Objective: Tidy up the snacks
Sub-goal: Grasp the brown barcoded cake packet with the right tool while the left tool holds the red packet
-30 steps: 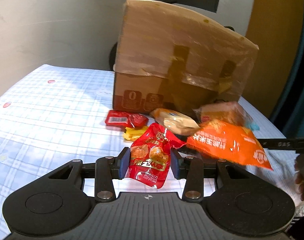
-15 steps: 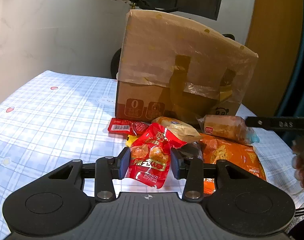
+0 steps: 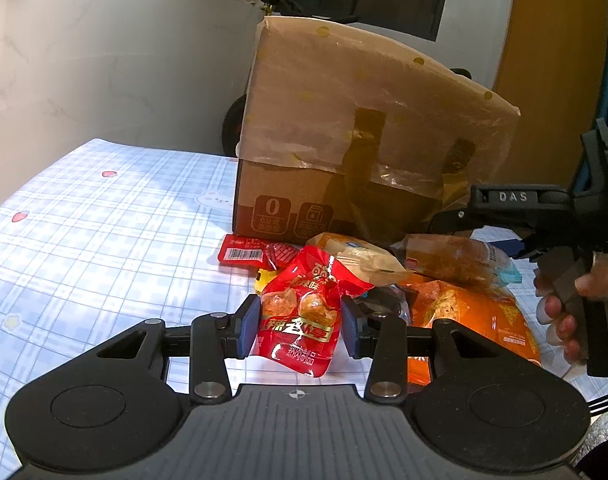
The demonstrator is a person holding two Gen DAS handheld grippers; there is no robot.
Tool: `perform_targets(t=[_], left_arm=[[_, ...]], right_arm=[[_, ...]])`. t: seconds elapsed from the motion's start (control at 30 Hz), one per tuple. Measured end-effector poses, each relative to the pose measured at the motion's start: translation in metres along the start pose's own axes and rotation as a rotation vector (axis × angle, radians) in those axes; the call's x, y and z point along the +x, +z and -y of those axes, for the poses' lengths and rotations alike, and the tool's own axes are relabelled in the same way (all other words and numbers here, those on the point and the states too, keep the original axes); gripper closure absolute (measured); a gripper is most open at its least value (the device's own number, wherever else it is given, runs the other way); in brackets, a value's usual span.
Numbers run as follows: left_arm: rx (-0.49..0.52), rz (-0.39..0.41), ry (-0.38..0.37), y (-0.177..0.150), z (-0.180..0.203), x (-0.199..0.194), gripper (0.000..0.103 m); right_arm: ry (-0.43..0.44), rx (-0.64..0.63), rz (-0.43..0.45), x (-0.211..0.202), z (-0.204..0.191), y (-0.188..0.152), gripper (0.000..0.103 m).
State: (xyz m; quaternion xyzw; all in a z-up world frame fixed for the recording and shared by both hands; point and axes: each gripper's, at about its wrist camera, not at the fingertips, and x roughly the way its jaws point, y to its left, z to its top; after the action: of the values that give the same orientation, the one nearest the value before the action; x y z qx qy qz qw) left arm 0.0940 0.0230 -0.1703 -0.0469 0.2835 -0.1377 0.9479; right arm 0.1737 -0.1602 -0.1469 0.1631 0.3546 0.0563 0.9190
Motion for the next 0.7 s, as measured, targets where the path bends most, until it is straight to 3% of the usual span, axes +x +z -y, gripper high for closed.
perform_targets(t=[0.1, 0.3, 0.37, 0.47, 0.7], left_arm=[[-0.006, -0.001, 0.002, 0.000, -0.001, 0.002, 0.059], [-0.022, 0.001, 0.004, 0.001, -0.004, 0.005, 0.059], [-0.023, -0.001, 0.004, 0.002, -0.004, 0.006, 0.059], [-0.013, 0.000, 0.004, 0.002, -0.002, 0.006, 0.059], [0.003, 0.022, 0.011, 0.006, -0.001, 0.001, 0.059]], right_arm=[[-0.006, 0.021, 0.002, 0.004, -0.004, 0.002, 0.008], [-0.103, -0.064, -0.063, 0.020, -0.014, -0.004, 0.010], [-0.112, -0.049, -0.053, 0.019, -0.010, -0.006, 0.019], [-0.088, -0.037, -0.035, 0.012, -0.005, -0.010, 0.026], [-0.061, -0.004, -0.005, -0.012, 0.005, -0.017, 0.027]])
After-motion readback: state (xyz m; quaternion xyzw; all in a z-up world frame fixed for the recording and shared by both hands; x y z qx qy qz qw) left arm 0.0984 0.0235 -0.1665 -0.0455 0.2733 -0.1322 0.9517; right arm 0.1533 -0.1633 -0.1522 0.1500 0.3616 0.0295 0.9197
